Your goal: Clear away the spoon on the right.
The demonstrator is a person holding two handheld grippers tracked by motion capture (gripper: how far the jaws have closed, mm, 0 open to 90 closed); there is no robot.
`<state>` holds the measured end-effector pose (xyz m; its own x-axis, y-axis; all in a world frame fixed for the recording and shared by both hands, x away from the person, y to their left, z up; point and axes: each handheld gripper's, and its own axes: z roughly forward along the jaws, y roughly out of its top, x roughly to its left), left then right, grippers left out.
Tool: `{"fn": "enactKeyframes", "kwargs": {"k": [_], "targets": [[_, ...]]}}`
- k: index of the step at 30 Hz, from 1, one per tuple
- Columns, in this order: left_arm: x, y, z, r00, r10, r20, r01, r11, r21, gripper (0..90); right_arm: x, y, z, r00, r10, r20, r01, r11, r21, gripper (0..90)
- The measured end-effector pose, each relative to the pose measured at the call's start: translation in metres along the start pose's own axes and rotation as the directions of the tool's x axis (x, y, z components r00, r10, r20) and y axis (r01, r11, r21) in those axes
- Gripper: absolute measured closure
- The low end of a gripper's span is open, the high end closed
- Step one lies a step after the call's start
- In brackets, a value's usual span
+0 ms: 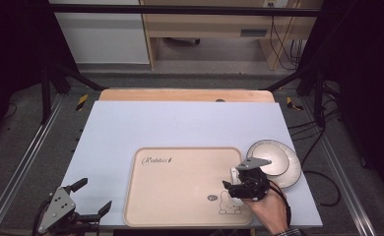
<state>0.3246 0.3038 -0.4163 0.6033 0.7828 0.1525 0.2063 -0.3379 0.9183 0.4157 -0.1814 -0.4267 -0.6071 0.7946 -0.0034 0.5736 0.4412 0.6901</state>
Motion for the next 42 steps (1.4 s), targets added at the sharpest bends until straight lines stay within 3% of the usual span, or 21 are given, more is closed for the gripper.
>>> {"fn": "enactKeyframes", "kwargs": {"k": [4, 12, 35, 42], "targets": [[0.0, 0.0, 0.0, 1.0, -0.001, 0.001, 0.001, 1.0, -0.001, 1.6, 0.001, -0.003, -0.006, 0.9998, -0.002, 0.018, 0.002, 1.0, -0.009, 20.9], [0.0, 0.0, 0.0, 1.0, -0.001, 0.0, 0.001, 1.0, 0.0, 1.6, 0.001, -0.009, -0.02, 1.0, 0.007, 0.002, -0.007, 0.998, -0.066, 11.4], [0.0, 0.0, 0.0, 1.0, -0.004, 0.0, 0.004, 1.0, -0.001, 1.6, 0.002, -0.03, -0.058, 0.9973, -0.006, 0.073, 0.02, 0.982, -0.189, 2.4], [0.0, 0.0, 0.0, 1.0, -0.006, 0.001, 0.006, 1.0, -0.002, 1.6, 0.001, -0.04, -0.066, 0.9965, 0.013, 0.082, 0.006, 0.976, -0.217, 2.0]]}}
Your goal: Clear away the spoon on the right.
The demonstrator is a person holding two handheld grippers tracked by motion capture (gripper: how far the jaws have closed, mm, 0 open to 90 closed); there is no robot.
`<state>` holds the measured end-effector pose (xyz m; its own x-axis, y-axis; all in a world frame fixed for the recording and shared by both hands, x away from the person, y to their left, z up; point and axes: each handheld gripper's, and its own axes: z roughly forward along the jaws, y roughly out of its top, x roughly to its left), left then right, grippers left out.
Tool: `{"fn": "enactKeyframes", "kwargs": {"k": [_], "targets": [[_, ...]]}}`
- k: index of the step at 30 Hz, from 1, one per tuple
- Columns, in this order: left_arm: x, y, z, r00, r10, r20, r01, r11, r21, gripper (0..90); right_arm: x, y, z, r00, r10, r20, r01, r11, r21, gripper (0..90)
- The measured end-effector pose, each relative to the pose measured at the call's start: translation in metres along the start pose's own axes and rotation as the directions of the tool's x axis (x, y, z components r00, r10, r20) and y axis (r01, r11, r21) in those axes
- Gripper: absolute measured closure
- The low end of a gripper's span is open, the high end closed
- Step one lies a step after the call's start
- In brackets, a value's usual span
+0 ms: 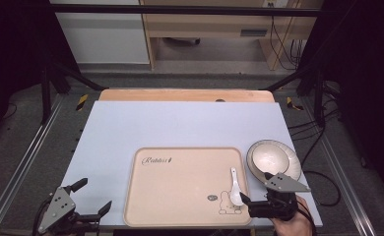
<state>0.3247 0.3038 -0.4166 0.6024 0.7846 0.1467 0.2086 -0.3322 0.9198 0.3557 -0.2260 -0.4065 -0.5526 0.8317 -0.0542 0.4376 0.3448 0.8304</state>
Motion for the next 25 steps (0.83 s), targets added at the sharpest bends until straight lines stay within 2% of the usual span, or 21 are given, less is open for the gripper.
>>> {"fn": "enactKeyframes", "kwargs": {"k": [11, 19, 25], "targets": [[0.0, 0.0, 0.0, 1.0, 0.003, 0.002, -0.003, 1.0, 0.001, 1.6, -0.002, -0.013, -0.015, 0.9993, 0.037, 0.007, -0.037, 0.998, -0.055, 2.0], [0.0, 0.0, 0.0, 1.0, 0.001, 0.002, -0.001, 1.0, 0.001, 1.5, -0.006, -0.022, -0.018, 0.9975, 0.07, 0.011, -0.07, 0.997, -0.039, 2.1], [0.0, 0.0, 0.001, 1.0, 0.001, 0.002, -0.001, 1.0, 0.001, 1.6, -0.007, -0.024, -0.015, 0.9972, 0.073, 0.016, -0.073, 0.997, -0.018, 2.2]]}}
